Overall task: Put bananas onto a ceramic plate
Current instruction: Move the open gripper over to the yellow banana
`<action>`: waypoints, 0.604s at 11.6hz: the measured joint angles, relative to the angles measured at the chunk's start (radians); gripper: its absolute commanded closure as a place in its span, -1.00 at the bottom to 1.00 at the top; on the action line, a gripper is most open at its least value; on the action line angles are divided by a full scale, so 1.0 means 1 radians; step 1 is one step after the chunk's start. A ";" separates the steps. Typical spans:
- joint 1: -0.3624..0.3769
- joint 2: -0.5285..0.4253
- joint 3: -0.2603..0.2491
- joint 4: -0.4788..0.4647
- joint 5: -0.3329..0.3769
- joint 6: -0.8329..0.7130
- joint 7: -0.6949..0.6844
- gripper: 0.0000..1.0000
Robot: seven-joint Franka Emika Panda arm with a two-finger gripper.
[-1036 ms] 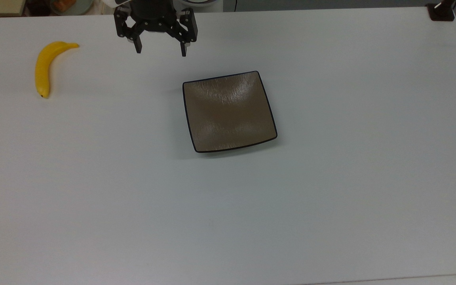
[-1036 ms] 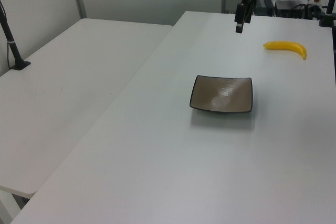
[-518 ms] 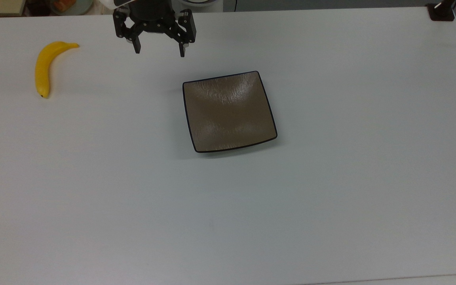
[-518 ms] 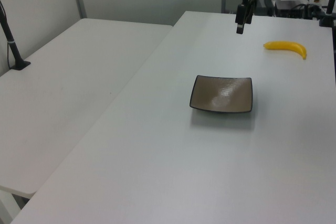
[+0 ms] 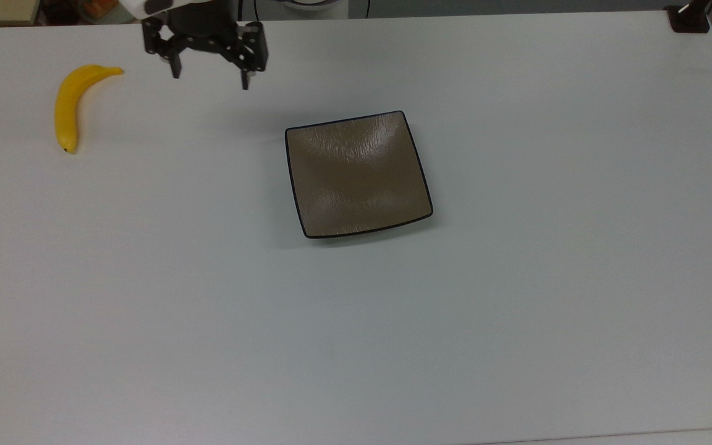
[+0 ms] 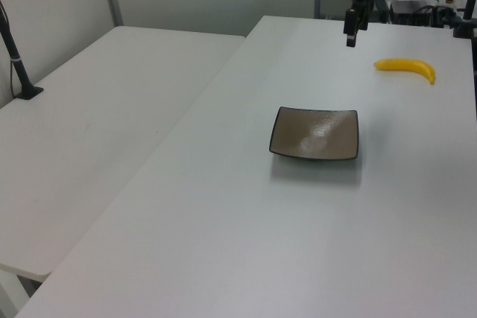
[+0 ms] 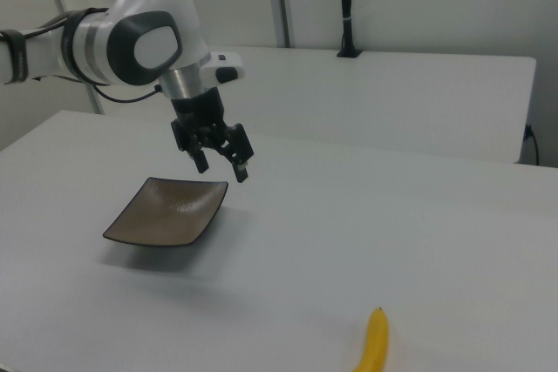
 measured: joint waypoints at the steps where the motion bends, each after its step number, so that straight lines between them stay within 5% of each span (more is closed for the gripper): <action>1: -0.009 -0.001 -0.020 0.000 -0.006 0.000 -0.004 -1.00; 7: -0.051 -0.018 -0.242 -0.031 -0.016 0.000 -0.195 -1.00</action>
